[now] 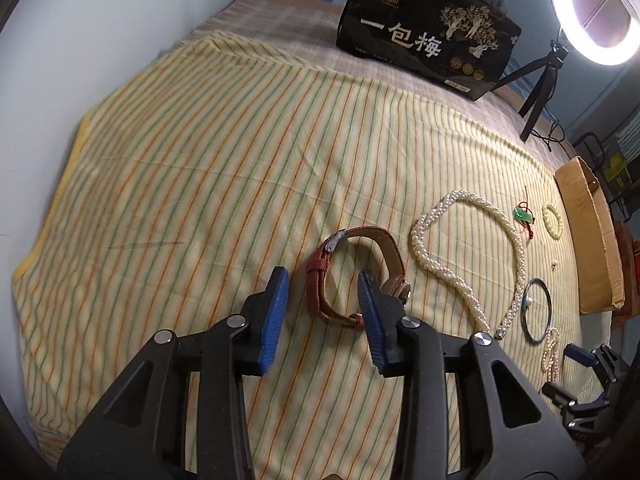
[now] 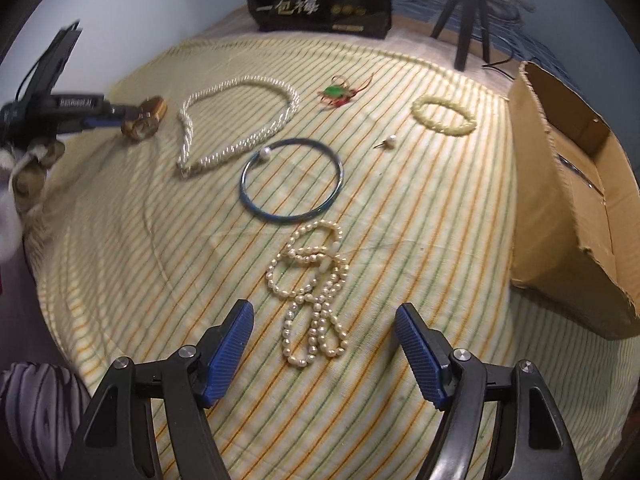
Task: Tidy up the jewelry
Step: 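Close right gripper on the pearl strand while left gripper closes on the watch strap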
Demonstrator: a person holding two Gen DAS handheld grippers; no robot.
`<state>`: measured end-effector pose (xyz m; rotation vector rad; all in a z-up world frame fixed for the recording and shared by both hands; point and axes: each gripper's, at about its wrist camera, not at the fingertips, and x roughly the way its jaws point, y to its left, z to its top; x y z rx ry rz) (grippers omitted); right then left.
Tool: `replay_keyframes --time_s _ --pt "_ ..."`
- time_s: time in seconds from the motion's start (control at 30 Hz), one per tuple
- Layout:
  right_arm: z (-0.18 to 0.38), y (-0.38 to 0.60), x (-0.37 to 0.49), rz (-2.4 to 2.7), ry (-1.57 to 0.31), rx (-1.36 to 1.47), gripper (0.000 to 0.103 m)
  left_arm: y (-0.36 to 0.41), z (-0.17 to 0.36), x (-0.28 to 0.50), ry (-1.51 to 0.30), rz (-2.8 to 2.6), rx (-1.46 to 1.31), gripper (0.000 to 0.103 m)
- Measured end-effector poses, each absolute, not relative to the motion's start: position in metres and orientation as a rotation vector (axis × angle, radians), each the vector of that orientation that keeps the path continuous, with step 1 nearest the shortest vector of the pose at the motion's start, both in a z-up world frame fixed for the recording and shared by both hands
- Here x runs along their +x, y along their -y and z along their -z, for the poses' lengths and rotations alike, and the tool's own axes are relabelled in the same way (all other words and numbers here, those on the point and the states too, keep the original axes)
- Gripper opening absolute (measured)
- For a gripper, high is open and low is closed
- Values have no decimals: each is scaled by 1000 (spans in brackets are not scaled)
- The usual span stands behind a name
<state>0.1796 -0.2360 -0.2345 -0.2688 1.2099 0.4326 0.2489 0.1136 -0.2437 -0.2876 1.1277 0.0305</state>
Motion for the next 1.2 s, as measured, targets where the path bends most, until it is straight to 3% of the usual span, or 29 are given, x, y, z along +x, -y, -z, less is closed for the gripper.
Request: replay_keyframes --time_s 0.17,0.37,0.43,0.63,0.73,1.2 --pt "237 232 180 -416 -1214 -305 72 -111 251 254 -1145 -35 -270 30" --pt "238 222 181 -422 -1214 -350 57 -115 256 258 -1148 -46 -290 22" --pt "238 217 181 -435 -1213 -358 43 -115 257 259 -1144 -50 -286 18" --pt "235 220 183 -441 -1206 -299 16 -116 258 257 -1131 -49 -271 9" --pt "232 227 187 -432 -1211 -244 9 -116 257 255 -1125 -53 -268 9" --pt "201 249 182 -422 -1158 -137 7 -119 237 228 -1077 -52 -278 8"
